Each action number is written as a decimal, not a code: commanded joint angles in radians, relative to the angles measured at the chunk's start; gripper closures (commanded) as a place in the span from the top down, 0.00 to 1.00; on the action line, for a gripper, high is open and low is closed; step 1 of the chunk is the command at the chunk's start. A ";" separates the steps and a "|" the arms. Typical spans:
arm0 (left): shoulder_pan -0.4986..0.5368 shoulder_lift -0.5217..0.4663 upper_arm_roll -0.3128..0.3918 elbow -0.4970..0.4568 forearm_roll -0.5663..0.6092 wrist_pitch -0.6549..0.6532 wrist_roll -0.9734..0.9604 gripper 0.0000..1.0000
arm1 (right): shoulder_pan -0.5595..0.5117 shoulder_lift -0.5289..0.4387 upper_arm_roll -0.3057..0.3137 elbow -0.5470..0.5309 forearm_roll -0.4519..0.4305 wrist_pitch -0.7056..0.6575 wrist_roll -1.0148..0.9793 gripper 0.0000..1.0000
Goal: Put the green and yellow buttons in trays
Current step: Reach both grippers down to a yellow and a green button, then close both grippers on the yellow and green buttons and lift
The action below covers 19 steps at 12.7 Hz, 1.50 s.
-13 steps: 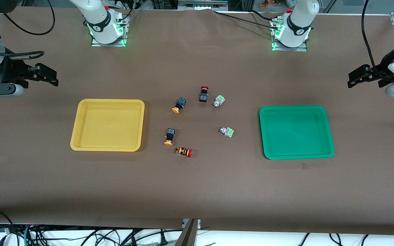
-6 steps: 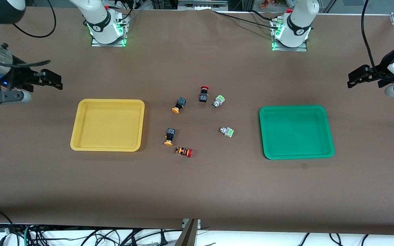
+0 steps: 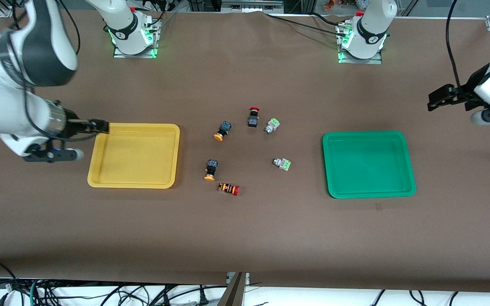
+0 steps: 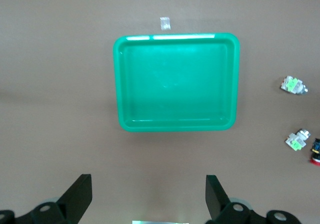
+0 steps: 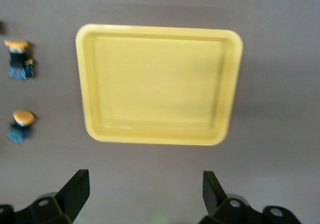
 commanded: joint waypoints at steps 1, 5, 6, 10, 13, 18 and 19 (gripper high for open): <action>-0.038 0.100 -0.049 0.024 -0.084 -0.016 -0.224 1.00 | 0.141 0.074 0.000 -0.005 0.031 0.084 0.306 1.00; -0.190 0.258 -0.071 0.030 -0.160 0.142 -0.759 1.00 | 0.365 0.212 0.000 -0.009 0.080 0.265 0.711 1.00; -0.212 0.294 -0.072 0.030 -0.163 0.249 -0.920 1.00 | 0.411 0.245 0.000 -0.009 0.086 0.317 0.787 1.00; -0.275 0.451 -0.071 0.030 -0.160 0.581 -1.314 1.00 | 0.493 0.381 0.000 -0.009 0.087 0.477 0.919 1.00; -0.308 0.544 -0.071 0.028 -0.160 0.667 -1.373 1.00 | 0.512 0.408 0.000 -0.048 0.085 0.506 0.914 1.00; -0.385 0.654 -0.069 0.019 -0.146 0.774 -1.434 1.00 | 0.516 0.395 0.021 -0.137 0.085 0.549 0.912 1.00; -0.390 0.660 -0.069 0.012 -0.146 0.773 -1.436 1.00 | 0.516 0.391 0.032 -0.153 0.085 0.549 0.912 0.75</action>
